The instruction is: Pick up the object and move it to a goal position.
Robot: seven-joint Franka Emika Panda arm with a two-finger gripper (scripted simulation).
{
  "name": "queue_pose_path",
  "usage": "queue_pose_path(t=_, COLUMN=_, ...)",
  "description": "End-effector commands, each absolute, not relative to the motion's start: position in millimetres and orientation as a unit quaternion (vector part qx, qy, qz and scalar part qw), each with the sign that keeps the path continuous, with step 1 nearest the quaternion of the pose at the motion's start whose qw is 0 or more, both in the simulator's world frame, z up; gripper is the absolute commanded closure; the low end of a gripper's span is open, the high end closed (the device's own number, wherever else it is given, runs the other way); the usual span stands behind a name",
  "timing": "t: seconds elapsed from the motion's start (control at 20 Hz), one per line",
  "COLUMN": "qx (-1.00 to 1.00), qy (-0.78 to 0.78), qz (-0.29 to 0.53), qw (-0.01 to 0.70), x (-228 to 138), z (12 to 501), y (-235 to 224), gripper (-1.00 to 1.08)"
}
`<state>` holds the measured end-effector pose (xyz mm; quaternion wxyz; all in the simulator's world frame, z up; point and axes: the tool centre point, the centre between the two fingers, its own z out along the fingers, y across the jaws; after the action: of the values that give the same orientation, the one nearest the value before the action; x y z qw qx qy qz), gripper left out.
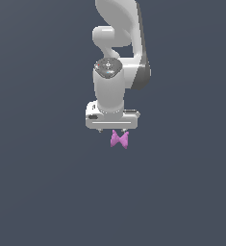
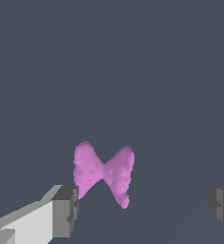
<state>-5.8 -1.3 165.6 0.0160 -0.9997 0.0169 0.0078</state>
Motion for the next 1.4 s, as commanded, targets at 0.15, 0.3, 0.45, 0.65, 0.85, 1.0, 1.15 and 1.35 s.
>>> queue_pose_path(t=0.15, qx=-1.000, qy=0.016, qz=0.010, qw=0.014, x=-5.7, z=165.7, y=-3.0, gripper=-0.60)
queue_pose_path(t=0.3, qx=-1.000, qy=0.016, qz=0.012, qw=0.011, x=-5.6, z=165.8, y=-6.1, gripper=-0.60)
queue_pose_path(t=0.45, qx=-1.000, qy=0.016, qz=0.013, qw=0.011, x=-5.6, z=165.8, y=-6.5, gripper=-0.60)
queue_pose_path(t=0.65, qx=-1.000, qy=0.016, qz=0.012, qw=0.011, x=-5.6, z=165.2, y=-5.6, gripper=-0.60)
queue_pose_path(t=0.85, qx=-1.000, qy=0.022, qz=0.007, qw=0.017, x=-5.7, z=161.4, y=-1.3, gripper=-0.60)
queue_pose_path(t=1.0, qx=-0.999, qy=0.030, qz=0.001, qw=0.025, x=-6.0, z=156.7, y=4.1, gripper=-0.60)
queue_pose_path(t=1.15, qx=-0.999, qy=0.042, qz=-0.007, qw=0.034, x=-6.6, z=150.4, y=11.2, gripper=-0.60)
queue_pose_path(t=1.35, qx=-0.996, qy=0.063, qz=-0.021, qw=0.051, x=-8.2, z=139.7, y=23.0, gripper=-0.60)
